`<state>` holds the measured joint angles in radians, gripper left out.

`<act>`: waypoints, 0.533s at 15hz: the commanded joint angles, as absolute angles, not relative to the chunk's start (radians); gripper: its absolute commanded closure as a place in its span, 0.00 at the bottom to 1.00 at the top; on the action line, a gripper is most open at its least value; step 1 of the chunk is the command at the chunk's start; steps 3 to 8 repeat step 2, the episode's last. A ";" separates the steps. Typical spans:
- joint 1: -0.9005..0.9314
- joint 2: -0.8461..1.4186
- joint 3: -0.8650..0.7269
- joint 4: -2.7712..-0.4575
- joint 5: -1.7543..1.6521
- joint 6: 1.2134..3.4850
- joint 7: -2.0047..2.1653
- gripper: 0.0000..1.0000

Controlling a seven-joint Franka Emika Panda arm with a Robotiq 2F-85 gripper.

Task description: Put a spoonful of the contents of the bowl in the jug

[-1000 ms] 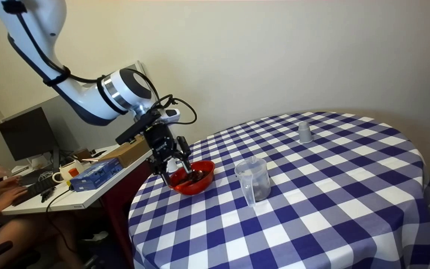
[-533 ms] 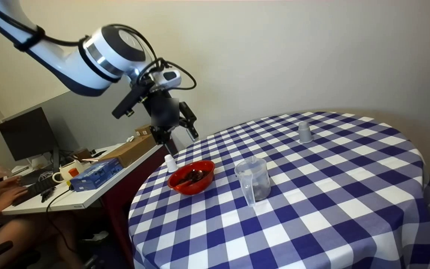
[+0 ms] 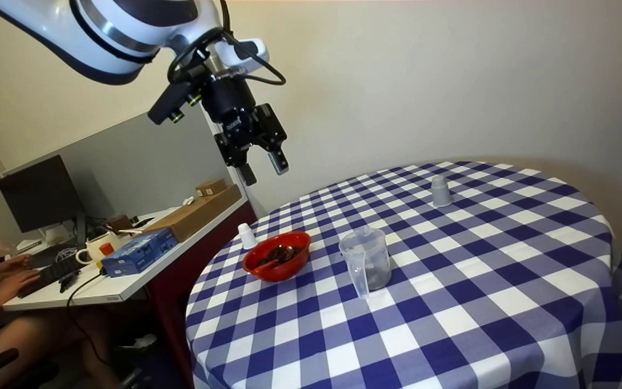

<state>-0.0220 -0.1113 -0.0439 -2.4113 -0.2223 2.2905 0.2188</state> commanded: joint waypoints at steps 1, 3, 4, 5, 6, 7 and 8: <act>-0.032 -0.107 -0.031 -2.410 -0.220 2.289 0.217 0.00; -0.030 -0.101 -0.027 -2.410 -0.220 2.289 0.218 0.00; -0.030 -0.101 -0.027 -2.410 -0.220 2.289 0.218 0.00; -0.030 -0.101 -0.027 -2.410 -0.220 2.289 0.218 0.00; -0.030 -0.101 -0.027 -2.410 -0.220 2.289 0.218 0.00; -0.030 -0.101 -0.027 -2.410 -0.220 2.289 0.218 0.00; -0.030 -0.101 -0.027 -2.410 -0.220 2.289 0.218 0.00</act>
